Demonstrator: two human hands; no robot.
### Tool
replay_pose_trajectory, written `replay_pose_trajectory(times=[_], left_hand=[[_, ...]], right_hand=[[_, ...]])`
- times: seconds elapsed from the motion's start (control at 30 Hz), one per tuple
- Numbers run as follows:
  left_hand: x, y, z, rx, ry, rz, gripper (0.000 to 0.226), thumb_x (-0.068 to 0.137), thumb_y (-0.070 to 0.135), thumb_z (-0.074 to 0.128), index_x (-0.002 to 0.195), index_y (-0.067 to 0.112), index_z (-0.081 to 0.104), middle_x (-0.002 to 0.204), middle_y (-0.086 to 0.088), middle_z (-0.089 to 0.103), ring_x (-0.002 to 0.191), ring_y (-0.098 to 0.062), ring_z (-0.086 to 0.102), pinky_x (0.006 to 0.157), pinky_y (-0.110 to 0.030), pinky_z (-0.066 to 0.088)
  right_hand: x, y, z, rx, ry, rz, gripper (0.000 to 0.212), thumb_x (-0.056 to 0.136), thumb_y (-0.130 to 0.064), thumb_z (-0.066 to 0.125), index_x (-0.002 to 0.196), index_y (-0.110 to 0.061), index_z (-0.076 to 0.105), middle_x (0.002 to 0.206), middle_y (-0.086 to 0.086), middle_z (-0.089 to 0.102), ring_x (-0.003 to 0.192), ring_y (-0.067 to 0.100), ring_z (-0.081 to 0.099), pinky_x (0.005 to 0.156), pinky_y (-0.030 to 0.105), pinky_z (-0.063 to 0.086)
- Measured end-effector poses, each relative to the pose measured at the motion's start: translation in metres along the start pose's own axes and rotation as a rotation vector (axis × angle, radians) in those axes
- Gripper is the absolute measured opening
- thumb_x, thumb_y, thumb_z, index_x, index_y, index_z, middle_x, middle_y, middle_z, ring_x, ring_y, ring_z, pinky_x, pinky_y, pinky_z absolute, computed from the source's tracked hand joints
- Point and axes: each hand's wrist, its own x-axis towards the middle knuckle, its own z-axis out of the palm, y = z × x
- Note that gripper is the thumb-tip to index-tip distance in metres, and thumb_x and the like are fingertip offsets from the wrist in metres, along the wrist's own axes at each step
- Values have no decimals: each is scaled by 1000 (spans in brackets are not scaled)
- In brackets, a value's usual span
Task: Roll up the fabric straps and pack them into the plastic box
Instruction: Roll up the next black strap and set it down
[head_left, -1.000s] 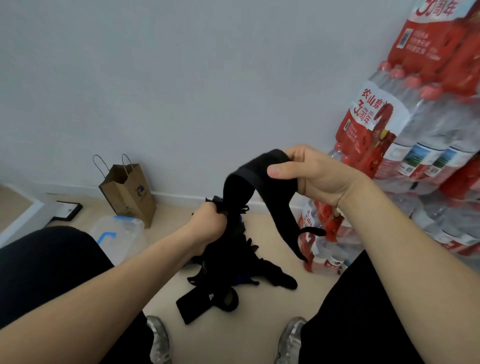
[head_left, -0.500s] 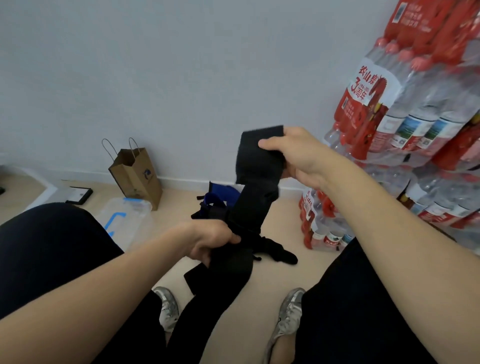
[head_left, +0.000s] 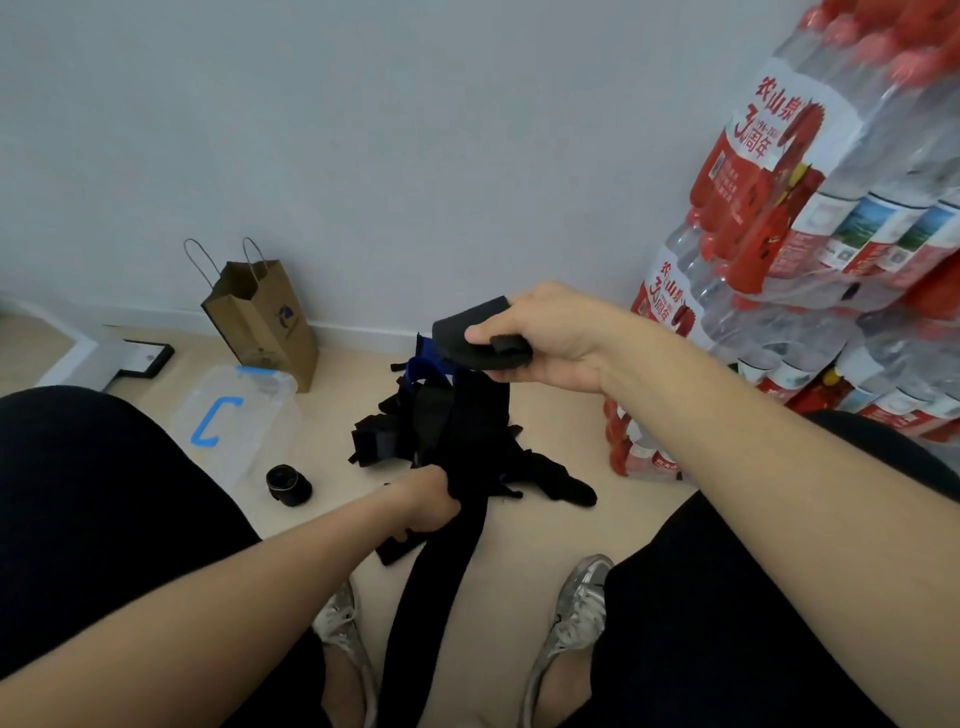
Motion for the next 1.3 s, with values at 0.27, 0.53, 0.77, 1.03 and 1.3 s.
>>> replay_pose_trajectory(times=[0.27,0.53,0.77,1.03,1.3], left_hand=[[18,29,-80,-808,322,122,20,104,18,38,108,19,58,93,-15,67,53,-22,75,50,-37,62],[54,1,-64,-34,25,104,20,108,22,56,119,14,71,112,-15,74,98,-29,75,85,-42,64],[102,5,-24,175,91,129,14,101,19,65,115,18,65,114,-7,67,102,-27,70,92,-41,61],[153,12,28,174,27,115,77,100,-1,61,163,33,32,153,-19,26,119,-41,60,109,-50,54],[175,-6,37,214,334,189,30,101,6,67,129,19,68,125,-8,47,97,-28,63,94,-42,59]], right_hand=[[26,1,-7,-127,99,-90,15,96,6,73,109,-2,73,96,18,83,82,24,83,69,29,64],[57,11,-17,-1130,109,-25,23,95,-3,51,89,-5,73,84,16,78,79,36,79,78,47,69],[82,65,-48,-1630,29,97,31,92,-2,57,71,-18,40,82,5,48,63,22,44,54,31,34],[115,103,-68,-1596,-229,214,26,106,-20,56,128,-14,69,129,12,67,109,36,69,82,38,58],[131,97,-76,-1595,-255,166,35,105,-18,57,139,-17,65,134,11,66,116,35,69,88,42,59]])
